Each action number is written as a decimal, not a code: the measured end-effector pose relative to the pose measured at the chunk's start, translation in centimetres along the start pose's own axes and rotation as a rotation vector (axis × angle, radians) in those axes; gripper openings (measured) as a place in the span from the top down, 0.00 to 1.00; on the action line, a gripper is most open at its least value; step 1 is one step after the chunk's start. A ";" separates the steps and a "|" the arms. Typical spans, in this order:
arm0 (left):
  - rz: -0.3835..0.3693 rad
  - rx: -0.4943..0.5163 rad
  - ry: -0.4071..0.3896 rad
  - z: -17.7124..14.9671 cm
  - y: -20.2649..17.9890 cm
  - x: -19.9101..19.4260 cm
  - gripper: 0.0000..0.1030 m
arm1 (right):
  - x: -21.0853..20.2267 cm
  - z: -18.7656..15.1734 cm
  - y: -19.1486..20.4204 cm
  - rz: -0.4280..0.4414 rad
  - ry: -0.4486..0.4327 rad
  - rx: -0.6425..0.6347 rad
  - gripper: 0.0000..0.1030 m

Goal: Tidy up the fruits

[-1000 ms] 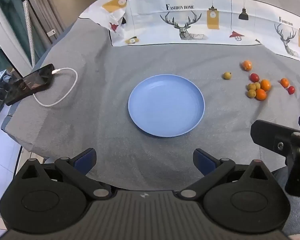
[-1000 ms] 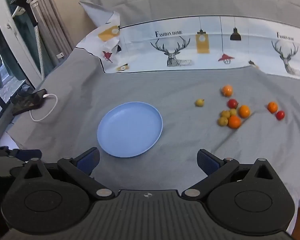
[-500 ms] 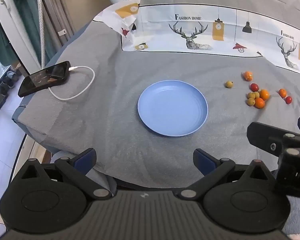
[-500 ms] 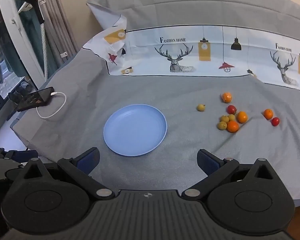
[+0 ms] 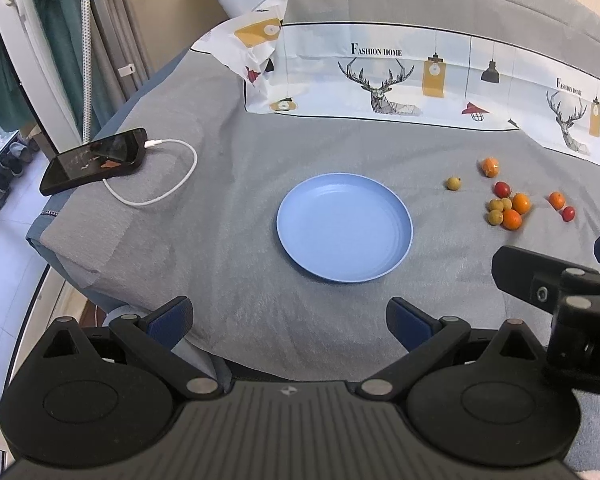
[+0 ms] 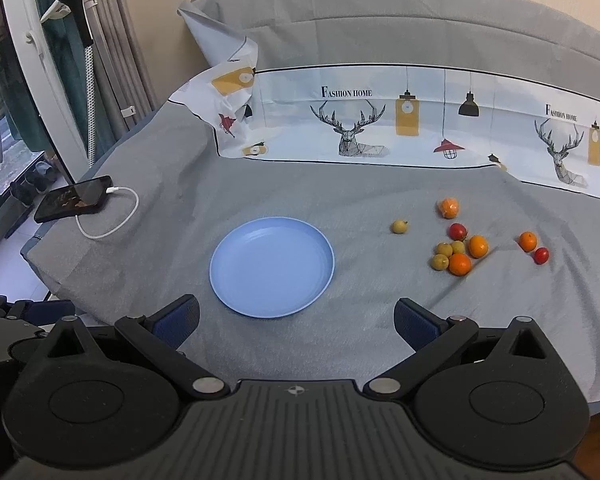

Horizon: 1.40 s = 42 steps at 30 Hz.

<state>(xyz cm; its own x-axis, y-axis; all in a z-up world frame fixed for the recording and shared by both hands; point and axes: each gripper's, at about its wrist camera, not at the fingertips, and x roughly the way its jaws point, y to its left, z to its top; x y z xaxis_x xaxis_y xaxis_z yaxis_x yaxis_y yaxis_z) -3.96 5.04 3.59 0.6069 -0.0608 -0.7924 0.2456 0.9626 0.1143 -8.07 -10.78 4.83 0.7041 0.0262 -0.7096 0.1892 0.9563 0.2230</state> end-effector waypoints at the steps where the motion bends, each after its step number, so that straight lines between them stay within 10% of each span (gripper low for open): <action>1: 0.000 0.000 -0.002 0.0 0.0 -0.1 0.00 | -0.1 0.0 0.0 -0.002 -0.002 0.001 0.00; 42: 0.009 0.015 -0.016 0.1 -0.2 -0.6 0.00 | 0.0 -0.4 -0.4 0.001 0.001 0.037 0.00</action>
<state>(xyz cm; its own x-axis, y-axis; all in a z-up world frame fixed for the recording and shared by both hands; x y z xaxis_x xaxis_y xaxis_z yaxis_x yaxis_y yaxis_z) -4.34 4.91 4.13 0.6213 -0.0561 -0.7816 0.2512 0.9591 0.1308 -8.39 -11.06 4.50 0.7035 0.0272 -0.7101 0.2137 0.9449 0.2479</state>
